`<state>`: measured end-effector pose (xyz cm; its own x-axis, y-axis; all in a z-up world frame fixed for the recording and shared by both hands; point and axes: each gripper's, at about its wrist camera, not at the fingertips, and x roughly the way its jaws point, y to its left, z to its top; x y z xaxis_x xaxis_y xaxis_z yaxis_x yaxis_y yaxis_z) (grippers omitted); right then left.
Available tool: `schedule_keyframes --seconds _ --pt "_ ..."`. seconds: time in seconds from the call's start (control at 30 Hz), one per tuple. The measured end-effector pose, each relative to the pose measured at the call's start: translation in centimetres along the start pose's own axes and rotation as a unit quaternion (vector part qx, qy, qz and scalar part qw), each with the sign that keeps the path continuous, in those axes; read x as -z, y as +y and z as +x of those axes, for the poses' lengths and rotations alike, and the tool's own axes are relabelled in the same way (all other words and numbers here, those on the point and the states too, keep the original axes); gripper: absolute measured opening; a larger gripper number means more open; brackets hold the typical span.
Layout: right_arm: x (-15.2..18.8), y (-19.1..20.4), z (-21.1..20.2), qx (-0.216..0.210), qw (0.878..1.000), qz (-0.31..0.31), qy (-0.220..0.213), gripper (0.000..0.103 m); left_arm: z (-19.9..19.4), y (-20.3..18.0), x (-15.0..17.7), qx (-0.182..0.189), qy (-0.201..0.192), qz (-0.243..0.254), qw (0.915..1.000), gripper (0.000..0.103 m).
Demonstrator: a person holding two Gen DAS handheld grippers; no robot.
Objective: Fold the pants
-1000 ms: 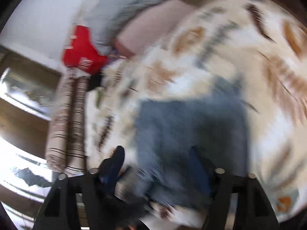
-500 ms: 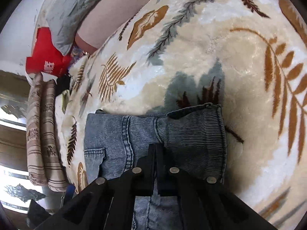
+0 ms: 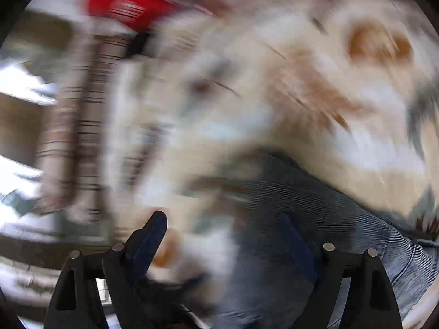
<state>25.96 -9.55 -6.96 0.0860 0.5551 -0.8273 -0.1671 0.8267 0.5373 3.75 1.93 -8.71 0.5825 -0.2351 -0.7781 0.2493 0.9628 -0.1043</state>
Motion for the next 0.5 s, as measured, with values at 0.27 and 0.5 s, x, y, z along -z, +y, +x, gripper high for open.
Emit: schedule_keyframes --seconds 0.27,0.5 --pt "-0.1 -1.4 -3.3 -0.036 0.998 0.038 -0.036 0.049 0.1 0.3 -0.1 0.011 0.003 -0.002 0.9999 0.096" --pt "0.8 -3.7 3.0 -0.068 0.996 0.045 0.039 0.028 -0.1 0.5 0.1 0.02 0.001 -0.012 0.9997 0.096"
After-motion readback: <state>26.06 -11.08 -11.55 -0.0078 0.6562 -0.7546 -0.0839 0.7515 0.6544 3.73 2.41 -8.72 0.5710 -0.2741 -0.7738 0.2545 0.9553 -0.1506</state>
